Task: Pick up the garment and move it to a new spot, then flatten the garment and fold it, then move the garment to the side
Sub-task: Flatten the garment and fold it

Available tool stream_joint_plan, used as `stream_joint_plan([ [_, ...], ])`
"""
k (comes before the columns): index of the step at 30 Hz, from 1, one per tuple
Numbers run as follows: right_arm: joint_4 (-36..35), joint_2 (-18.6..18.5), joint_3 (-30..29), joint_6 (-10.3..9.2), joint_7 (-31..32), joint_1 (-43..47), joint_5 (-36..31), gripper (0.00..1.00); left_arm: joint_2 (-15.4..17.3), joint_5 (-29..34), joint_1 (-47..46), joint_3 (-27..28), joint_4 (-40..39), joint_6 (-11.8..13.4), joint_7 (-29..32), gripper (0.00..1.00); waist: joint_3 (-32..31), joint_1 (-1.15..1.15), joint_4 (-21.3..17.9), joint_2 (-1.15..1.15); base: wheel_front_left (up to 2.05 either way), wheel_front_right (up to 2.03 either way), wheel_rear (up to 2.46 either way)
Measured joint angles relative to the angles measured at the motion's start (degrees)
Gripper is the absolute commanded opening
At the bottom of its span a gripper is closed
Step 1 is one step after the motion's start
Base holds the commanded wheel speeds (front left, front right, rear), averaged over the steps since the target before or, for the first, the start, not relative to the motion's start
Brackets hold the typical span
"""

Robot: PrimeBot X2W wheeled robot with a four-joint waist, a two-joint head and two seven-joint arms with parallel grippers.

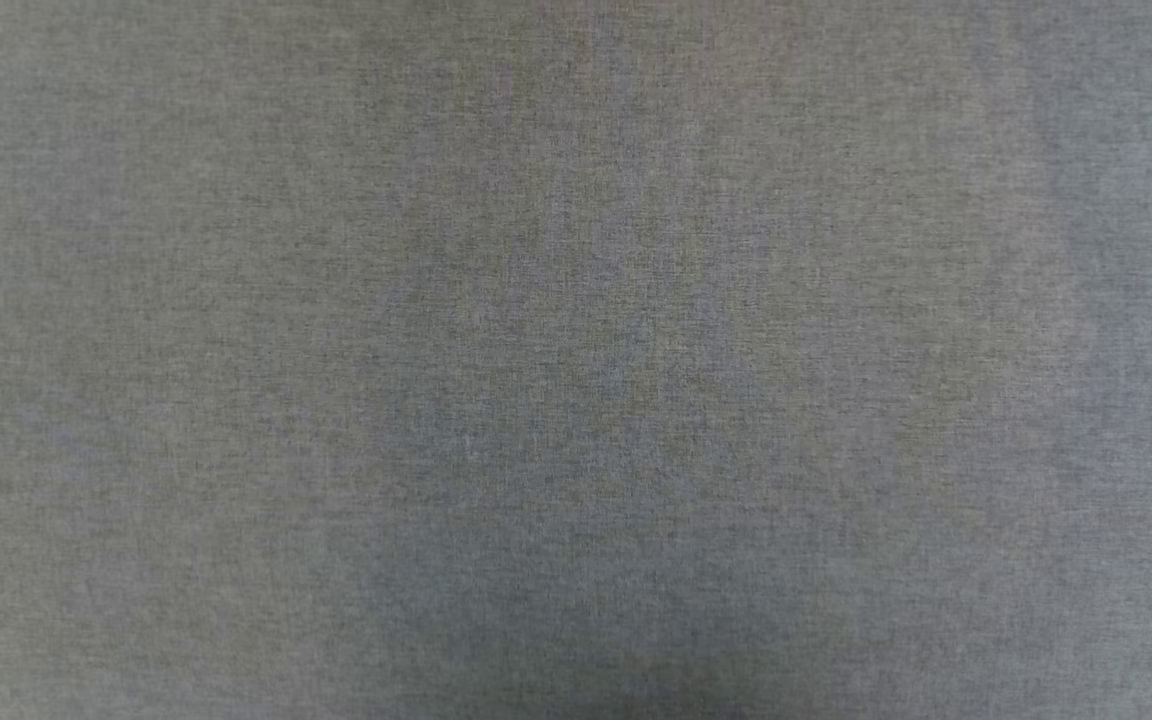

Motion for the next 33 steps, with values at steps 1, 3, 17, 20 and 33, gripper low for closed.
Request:
stream_joint_plan([
  [1, 0.62, 0.21, 0.79, 0.0, -0.56, 0.04, 0.62, 0.0, 0.0, -0.27, 0.12, -0.33, 0.7, -0.01, -0.29, 0.0, 0.26, 0.0, 0.02, 0.0, 0.0, 0.0, 0.0],
  [3, 2.04, 0.47, 2.64, 0.0, -1.97, 0.52, 1.85, 0.0, 0.01, -0.53, 0.88, -1.0, 2.23, -0.01, -1.45, 0.0, 0.69, 0.0, 0.06, 0.0, 0.0, 0.0, 0.0],
  [17, 4.37, 1.16, 18.46, 0.0, -9.21, 21.15, 12.85, 0.0, 1.34, -6.22, 29.8, -0.65, 3.48, 0.22, -6.46, 0.0, -6.48, -0.01, 0.33, 0.0, 0.0, 0.0, 0.0],
  [20, 3.53, 0.47, 20.83, 0.0, -10.43, 26.59, 15.86, 0.0, 2.14, -6.95, 38.93, 0.22, 0.71, 1.25, -6.5, 0.0, -9.14, -0.01, 0.39, 0.0, 0.0, 0.0, 0.0],
  [33, -2.57, -5.5, 28.58, 0.0, -14.69, 54.22, 24.34, 0.0, 3.59, -10.39, 83.21, 0.59, -16.63, 9.54, -6.43, 0.0, -21.36, -0.01, 0.91, 0.0, 0.0, 0.0, 0.0],
])
